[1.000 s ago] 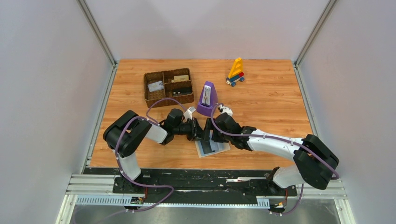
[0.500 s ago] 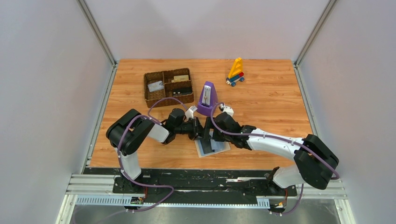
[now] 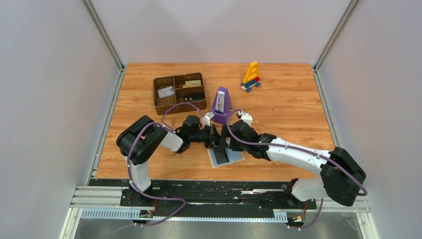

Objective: Take the credit cards out of the card holder
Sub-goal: Remove the credit card from the card holder, then place the credit card in the storage box.

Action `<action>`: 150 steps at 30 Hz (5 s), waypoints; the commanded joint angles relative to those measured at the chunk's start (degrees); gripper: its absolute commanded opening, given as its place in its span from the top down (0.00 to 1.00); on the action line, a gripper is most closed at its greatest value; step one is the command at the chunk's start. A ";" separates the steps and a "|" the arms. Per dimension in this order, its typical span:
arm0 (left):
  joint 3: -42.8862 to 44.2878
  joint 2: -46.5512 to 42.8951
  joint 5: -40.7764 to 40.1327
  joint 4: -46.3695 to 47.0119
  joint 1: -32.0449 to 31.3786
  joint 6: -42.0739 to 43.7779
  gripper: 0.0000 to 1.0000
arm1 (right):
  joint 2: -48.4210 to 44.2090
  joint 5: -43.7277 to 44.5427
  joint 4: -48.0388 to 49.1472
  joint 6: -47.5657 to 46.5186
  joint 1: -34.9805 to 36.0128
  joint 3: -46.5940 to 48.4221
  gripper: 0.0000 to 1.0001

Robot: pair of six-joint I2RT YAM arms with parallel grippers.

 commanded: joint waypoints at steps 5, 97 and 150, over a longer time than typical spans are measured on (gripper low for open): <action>3.46 -0.21 2.02 5.67 -1.93 -0.46 0.79 | -7.56 1.45 -4.24 -2.68 0.13 3.40 0.06; -2.75 -13.98 -19.24 -40.52 -0.41 17.63 0.83 | 2.20 -49.76 11.97 -15.22 -22.10 -7.77 1.00; -3.05 -50.29 -14.52 -36.72 3.20 -13.10 0.41 | -22.64 9.90 25.83 -76.22 20.13 -10.51 1.00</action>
